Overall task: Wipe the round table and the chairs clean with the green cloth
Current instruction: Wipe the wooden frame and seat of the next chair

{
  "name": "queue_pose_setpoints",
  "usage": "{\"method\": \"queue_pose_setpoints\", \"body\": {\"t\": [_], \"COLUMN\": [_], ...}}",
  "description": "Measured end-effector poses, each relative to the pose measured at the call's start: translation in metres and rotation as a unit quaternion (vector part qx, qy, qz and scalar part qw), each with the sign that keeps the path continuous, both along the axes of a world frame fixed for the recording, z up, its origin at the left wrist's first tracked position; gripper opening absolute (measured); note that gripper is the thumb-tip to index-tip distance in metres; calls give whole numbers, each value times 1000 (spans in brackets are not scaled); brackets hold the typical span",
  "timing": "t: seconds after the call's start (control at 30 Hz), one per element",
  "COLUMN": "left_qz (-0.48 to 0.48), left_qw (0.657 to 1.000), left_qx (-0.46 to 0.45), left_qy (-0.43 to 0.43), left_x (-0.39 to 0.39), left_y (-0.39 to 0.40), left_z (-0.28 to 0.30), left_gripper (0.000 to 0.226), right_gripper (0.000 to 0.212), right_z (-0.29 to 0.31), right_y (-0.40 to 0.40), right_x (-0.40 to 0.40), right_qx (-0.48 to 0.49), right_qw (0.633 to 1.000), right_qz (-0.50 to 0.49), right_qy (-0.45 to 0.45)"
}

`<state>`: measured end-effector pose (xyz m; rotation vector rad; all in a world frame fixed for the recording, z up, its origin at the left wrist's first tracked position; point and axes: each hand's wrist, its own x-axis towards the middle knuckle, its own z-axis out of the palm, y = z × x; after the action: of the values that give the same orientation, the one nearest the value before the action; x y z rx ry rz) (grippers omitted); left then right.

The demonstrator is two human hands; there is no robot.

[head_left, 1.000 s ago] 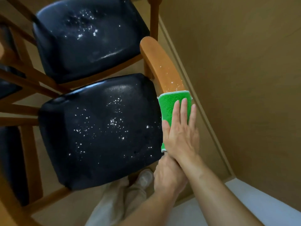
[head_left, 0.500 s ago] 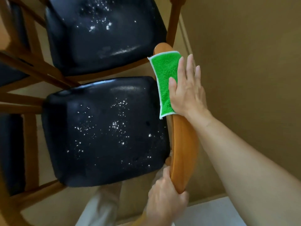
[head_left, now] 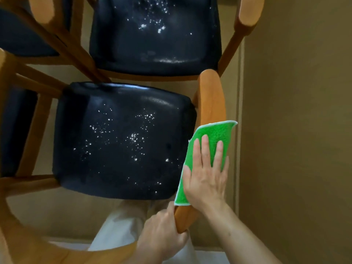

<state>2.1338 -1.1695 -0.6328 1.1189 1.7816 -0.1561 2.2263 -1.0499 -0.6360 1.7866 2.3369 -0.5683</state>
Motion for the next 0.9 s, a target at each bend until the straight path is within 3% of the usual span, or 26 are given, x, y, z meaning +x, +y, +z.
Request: {"method": "queue_pose_setpoints", "body": {"t": [0.17,0.3,0.4,0.6,0.8,0.9], "left_qz": [-5,-3,-14,-18,-30,-27], "left_qw": [1000,1000,1000,999,998,998], "left_qx": [-2,5,7,4,48,57], "left_qy": [-23,-21,-23,-30,-4,-12], "left_x": [-2,-1,-3,-5,-2,0], "left_y": [1,-1,-2,-3,-7,-8], "left_z": [-6,-9,-13,-13,-11,-10], "left_gripper": [70,72,71,64,50,44], "right_gripper": [75,71,64,74,41,31], "right_z": [-4,-7,-9,-6,10,13], "right_y": [95,186,208,111,-44,-48], "right_x": [-15,-34,-43,-26,-7,-3], "right_qx": [31,49,62,66,-3,-13], "right_qw": [998,999,998,995,985,981], "right_qz": [-55,-7,-3,44,148,189], "right_qy": [-2,0,3,-52,-86,-52]}}
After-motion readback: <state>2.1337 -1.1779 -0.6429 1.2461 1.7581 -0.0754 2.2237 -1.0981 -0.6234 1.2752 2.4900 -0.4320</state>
